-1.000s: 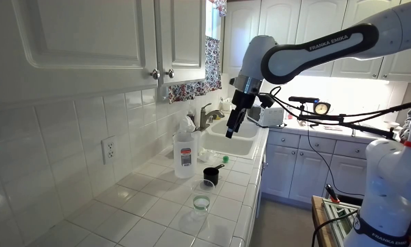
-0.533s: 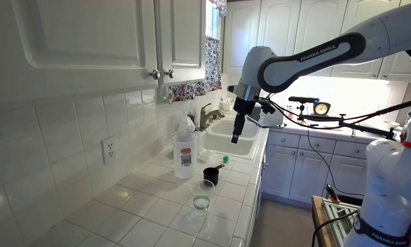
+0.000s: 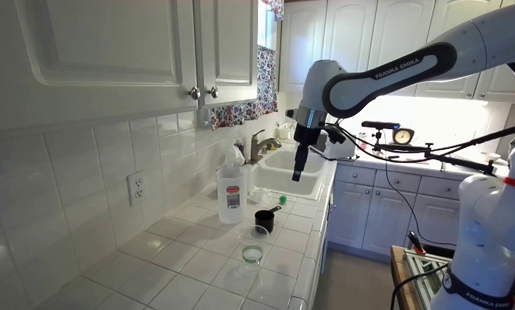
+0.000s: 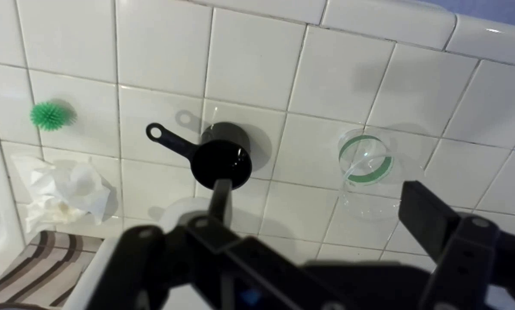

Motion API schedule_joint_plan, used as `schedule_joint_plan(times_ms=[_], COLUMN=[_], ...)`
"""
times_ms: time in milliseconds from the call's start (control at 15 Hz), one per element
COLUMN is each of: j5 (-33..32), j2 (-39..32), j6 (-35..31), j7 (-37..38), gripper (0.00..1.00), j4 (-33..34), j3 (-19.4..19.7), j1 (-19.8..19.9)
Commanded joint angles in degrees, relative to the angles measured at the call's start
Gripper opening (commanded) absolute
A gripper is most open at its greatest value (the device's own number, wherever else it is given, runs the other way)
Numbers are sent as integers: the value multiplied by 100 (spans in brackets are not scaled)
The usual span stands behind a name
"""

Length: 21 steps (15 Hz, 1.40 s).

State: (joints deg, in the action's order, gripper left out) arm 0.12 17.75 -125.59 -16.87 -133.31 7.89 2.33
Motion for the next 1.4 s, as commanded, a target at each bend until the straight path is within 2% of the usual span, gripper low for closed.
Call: schedule_joint_plan(times_ms=[0,333,733,1067,1333], j5=[-62,-132,-298,69,347], j2=[-366,-711,-1074,-1429,-1729], j6=[207,-63,-738,-1552,-1827], j7=[219,-49,-434,-495,-245], gripper=[100,100,100,100,100], j4=[182,182,165,172,284], j3=[55,115,140,220,209], j1=[165,276,340,388,468])
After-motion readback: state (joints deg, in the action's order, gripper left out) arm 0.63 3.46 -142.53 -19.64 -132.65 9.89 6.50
